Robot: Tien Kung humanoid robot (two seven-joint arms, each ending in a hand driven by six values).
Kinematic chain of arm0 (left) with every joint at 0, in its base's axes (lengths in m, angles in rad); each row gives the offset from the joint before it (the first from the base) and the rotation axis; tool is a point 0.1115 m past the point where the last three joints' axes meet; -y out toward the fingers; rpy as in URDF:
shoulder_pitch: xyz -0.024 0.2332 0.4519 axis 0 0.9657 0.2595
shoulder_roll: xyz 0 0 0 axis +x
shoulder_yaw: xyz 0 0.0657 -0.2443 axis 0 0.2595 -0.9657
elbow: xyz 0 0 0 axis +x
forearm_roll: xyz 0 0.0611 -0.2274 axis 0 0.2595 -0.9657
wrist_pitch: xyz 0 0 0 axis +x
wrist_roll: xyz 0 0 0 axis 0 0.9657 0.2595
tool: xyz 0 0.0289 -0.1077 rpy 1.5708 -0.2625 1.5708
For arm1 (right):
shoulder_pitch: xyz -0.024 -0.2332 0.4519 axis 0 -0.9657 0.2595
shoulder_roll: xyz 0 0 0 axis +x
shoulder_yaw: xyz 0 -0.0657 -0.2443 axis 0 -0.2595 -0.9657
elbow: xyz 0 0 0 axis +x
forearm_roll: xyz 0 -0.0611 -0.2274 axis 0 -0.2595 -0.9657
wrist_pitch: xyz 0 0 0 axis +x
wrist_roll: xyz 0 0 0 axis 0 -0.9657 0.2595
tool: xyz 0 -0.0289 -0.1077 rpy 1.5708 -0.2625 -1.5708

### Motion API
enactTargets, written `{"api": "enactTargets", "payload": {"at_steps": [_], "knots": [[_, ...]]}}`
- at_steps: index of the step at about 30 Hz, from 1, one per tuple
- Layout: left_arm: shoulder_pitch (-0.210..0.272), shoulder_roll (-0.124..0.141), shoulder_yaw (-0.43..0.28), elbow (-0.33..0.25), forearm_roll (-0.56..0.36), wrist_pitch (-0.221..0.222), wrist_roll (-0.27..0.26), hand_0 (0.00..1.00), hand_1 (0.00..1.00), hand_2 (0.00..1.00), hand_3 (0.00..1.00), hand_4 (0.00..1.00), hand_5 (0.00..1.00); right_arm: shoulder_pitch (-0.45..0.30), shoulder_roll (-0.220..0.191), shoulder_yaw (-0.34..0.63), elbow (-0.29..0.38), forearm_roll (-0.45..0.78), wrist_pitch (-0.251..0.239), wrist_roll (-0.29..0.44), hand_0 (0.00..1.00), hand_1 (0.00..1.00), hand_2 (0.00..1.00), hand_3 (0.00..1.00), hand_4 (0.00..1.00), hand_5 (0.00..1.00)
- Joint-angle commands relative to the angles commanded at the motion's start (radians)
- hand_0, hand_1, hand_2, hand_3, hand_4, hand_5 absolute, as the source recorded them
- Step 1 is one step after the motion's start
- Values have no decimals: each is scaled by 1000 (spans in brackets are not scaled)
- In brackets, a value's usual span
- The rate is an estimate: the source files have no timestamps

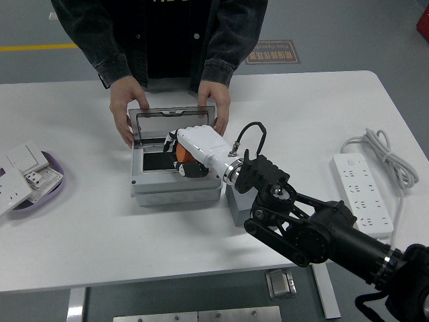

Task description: Pick up the cylinder from the cube,place it in the box,flap close box

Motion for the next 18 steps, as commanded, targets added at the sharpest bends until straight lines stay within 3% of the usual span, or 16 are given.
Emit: {"api": "enactTargets", "payload": {"at_steps": [3, 4, 9, 10, 18], "knots": [[0, 0, -1, 0, 2, 0, 0, 599, 581, 556, 602, 661, 269, 0, 0, -2, -1, 0, 2, -1, 816, 693, 676, 703, 420, 65], [-1, 0, -2, 0, 3, -1, 0, 599, 579, 555, 601, 660, 270, 0, 0, -2, -1, -1, 2, -1, 865, 723, 709, 743, 592, 51], [-1, 1, -1, 0, 3, -1, 0, 599, 579, 555, 601, 660, 270, 0, 0, -3, 1, -1, 2, 2, 865, 723, 709, 743, 592, 51], [-2, 1, -1, 0, 4, -1, -1, 599, 579, 556, 601, 661, 267, 0, 0, -2, 1, -1, 2, 3, 874, 728, 723, 792, 655, 48], [-3, 0, -2, 0, 6, -2, -1, 599, 579, 556, 601, 661, 268, -2, 0, -2, 5, 15, 2, 17, 877, 729, 725, 803, 677, 55]]}}
